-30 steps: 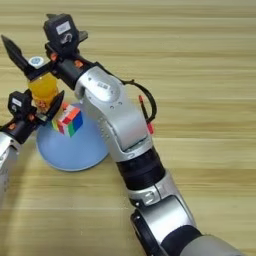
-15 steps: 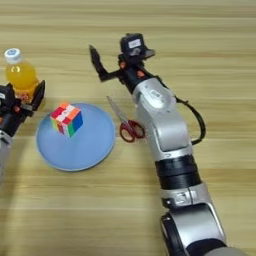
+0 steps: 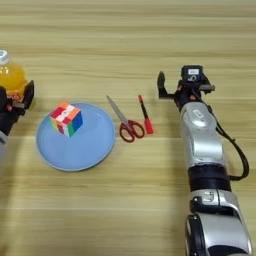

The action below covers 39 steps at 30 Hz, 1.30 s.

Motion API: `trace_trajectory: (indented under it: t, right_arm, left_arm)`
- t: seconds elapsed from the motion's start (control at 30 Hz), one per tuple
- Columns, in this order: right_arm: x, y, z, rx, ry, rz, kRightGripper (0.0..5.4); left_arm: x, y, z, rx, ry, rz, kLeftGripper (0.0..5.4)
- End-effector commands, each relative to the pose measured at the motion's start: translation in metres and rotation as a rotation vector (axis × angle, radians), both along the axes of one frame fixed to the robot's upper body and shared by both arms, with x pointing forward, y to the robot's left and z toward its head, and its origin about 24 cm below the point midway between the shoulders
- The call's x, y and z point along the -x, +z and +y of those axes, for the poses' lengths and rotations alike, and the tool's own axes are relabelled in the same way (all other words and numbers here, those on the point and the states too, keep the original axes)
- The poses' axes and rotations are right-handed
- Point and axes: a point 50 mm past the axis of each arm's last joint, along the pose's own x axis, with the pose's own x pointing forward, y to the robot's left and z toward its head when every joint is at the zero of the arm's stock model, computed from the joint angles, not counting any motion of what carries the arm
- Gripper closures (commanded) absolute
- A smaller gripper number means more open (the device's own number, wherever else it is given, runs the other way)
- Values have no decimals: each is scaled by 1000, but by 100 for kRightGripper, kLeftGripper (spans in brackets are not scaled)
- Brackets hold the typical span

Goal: Move the objects on the table

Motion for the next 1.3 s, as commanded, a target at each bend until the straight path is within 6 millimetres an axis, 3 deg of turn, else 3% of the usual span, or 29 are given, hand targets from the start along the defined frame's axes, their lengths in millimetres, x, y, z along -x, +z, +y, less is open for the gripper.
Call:
trace_trajectory:
  t: [0.03,0.43,1.3]
  right_arm:
    - [-2,-3,-2,-26,-7,-6,0]
    - [-3,-6,10,-51,44,-25,0]
    - [-3,-3,28,-84,101,-45,0]
  left_arm:
    - [-8,13,4,-19,14,-45,200]
    - [-8,1,1,-101,13,-8,200]
    - [-10,-29,8,-42,36,144,201]
